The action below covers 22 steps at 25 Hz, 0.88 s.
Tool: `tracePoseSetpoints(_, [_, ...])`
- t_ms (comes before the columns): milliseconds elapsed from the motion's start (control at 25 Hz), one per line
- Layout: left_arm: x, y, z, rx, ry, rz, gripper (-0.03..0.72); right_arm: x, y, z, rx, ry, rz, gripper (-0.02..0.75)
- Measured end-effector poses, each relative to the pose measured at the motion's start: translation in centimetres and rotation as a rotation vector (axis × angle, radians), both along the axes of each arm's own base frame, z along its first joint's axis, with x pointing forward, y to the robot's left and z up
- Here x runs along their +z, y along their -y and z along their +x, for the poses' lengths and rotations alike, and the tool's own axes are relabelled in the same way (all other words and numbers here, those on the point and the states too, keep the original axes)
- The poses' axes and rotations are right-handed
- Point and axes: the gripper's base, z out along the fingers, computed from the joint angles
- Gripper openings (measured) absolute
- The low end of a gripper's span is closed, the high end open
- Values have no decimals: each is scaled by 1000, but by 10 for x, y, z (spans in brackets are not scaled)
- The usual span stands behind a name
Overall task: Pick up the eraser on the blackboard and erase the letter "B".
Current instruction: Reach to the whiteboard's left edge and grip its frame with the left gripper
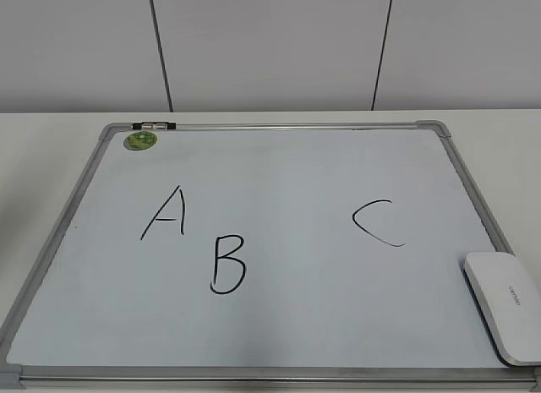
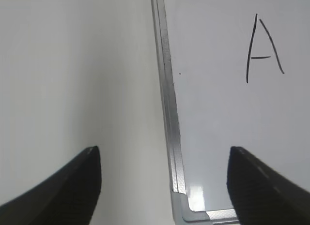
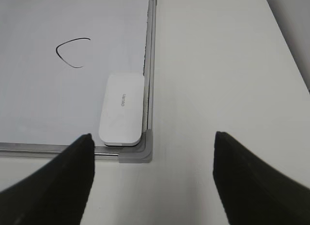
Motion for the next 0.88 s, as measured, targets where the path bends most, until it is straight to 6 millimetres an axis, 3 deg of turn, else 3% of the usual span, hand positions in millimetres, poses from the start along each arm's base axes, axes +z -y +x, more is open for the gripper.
tracePoseSetpoints(240, [-24, 1, 54, -8, -145, -12, 582, 0, 0, 0, 0, 0, 0, 586])
tracePoseSetpoints(480, [-65, 3, 94, -26, -274, -31, 580, 0, 0, 0, 0, 0, 0, 586])
tracePoseSetpoints(880, [-122, 4, 131, -17, -396, -50, 546, 0, 0, 0, 0, 0, 0, 586])
